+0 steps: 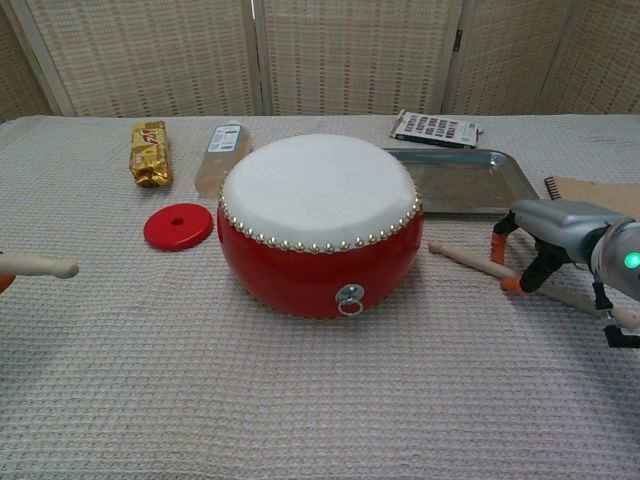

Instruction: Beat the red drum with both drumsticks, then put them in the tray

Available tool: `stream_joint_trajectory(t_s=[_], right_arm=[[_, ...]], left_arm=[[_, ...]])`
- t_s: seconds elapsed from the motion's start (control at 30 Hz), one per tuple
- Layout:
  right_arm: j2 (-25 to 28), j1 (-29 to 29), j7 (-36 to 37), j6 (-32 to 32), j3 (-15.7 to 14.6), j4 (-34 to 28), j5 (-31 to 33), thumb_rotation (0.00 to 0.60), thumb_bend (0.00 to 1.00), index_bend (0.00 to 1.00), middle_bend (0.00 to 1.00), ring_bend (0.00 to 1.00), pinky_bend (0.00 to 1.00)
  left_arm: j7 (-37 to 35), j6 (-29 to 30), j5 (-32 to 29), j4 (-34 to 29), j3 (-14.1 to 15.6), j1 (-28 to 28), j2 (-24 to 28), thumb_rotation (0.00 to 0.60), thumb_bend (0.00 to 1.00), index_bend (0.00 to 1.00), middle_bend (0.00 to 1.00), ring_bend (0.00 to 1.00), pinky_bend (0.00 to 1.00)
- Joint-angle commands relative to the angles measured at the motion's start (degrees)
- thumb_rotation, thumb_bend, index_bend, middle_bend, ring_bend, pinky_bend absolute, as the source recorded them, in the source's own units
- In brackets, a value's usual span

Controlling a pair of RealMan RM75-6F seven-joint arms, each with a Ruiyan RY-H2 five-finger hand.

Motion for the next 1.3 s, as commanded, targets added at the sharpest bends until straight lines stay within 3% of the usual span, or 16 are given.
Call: stream_joint_trajectory(t_s=[0.03,0.43,0.57,0.67,0.87,1.07,1.3], right_arm=[[0.9,-0.7,0.3,0.7,-1.2,-1.0,-1.4,0.600,0.34,0.54,0.22,0.00,0.27],[0.8,-0.5,0.1,0.2,-2.6,0.3,-4.6,0.600,0.37,0.53,0.22,0.00,0.27],[1.8,-1.1,4.1,-1.5,-3.0,-1.3,-7.7,0.600,0.36,0.57,0.22,0.00,0.24],[4.9,-2.9,13.4,-3.3,-1.9,-5.0,-12.5,0.600,0.36,0.59,0.22,0.00,0.24],[11.1,-8.7,41.0,-2.1,1.0,-8.6,-26.7,0.600,0.36,0.61,0.23,0.07,0.24],[12.0,-12.7,75.8,-2.2,2.4,-3.8,-35.6,0.600,0.36,0.61,0.31,0.15,0.29],[10.6,-12.4,112.2,-4.1,-0.3,7.4,-45.9,0.600,0.36,0.58,0.32,0.17,0.31]], left_arm=[[-0.2,-0.1,0.0,0.0,0.1,0.0,0.0,0.600,0.76,1.00,1.00,1.00,1.00],[0.0,-1.2,-0.2,-0.3,0.6,-0.2,0.6,0.600,0.75,1.00,1.00,1.00,1.00],[-0.4,-0.8,-0.5,-0.2,0.5,0.0,0.6,0.600,0.75,1.00,1.00,1.00,1.00],[-0.7,-0.4,-0.6,-0.2,0.5,0.3,0.7,0.600,0.75,1.00,1.00,1.00,1.00],[-2.0,0.4,-1.1,-0.2,0.2,0.9,0.9,0.600,0.75,1.00,1.00,1.00,1.00],[-2.4,0.9,-0.7,-0.6,0.3,1.2,1.0,0.600,0.75,1.00,1.00,1.00,1.00],[-2.1,1.3,-0.7,-1.7,0.3,1.4,1.8,0.600,0.75,1.00,1.00,1.00,1.00]])
